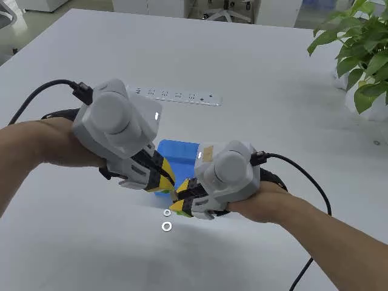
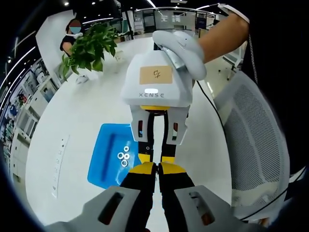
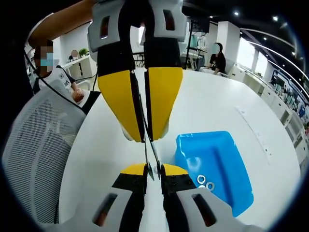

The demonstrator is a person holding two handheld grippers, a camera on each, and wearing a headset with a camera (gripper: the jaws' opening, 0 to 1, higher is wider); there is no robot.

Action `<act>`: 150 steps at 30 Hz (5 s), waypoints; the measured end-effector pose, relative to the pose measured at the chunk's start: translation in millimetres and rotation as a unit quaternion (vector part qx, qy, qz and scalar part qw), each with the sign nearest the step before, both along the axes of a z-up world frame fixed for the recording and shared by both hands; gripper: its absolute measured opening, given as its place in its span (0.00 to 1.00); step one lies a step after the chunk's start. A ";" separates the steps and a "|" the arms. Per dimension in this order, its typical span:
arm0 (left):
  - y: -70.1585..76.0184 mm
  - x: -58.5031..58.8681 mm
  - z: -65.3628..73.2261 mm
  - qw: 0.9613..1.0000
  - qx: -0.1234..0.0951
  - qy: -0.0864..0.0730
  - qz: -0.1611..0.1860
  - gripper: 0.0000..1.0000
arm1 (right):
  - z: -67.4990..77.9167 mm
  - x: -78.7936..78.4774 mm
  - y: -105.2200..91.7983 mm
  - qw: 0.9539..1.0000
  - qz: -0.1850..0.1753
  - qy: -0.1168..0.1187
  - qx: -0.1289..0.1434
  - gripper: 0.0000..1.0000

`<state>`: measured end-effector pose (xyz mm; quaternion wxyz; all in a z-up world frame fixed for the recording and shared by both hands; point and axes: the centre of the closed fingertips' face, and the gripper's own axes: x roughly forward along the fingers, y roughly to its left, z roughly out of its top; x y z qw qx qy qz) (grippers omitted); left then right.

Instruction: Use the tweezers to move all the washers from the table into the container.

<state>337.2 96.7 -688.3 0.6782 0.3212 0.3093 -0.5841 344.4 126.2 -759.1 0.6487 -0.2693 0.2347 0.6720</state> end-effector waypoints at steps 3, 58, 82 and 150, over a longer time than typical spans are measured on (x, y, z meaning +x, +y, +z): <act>1.1 -2.3 -3.3 1.000 0.002 0.004 0.000 0.06 | -4.2 -3.3 1.1 1.000 0.001 0.004 0.001 0.12; 14.4 -18.8 -27.0 0.999 0.011 0.027 0.013 0.06 | -22.4 -26.6 13.7 1.000 0.020 0.020 0.006 0.12; 11.6 -20.3 -32.7 0.999 0.018 0.033 0.007 0.06 | -27.5 -25.8 6.2 1.000 0.016 0.017 -0.001 0.12; 9.5 -13.5 -7.4 1.000 0.002 0.021 0.009 0.06 | -4.1 -22.8 8.5 1.000 0.020 0.015 -0.008 0.08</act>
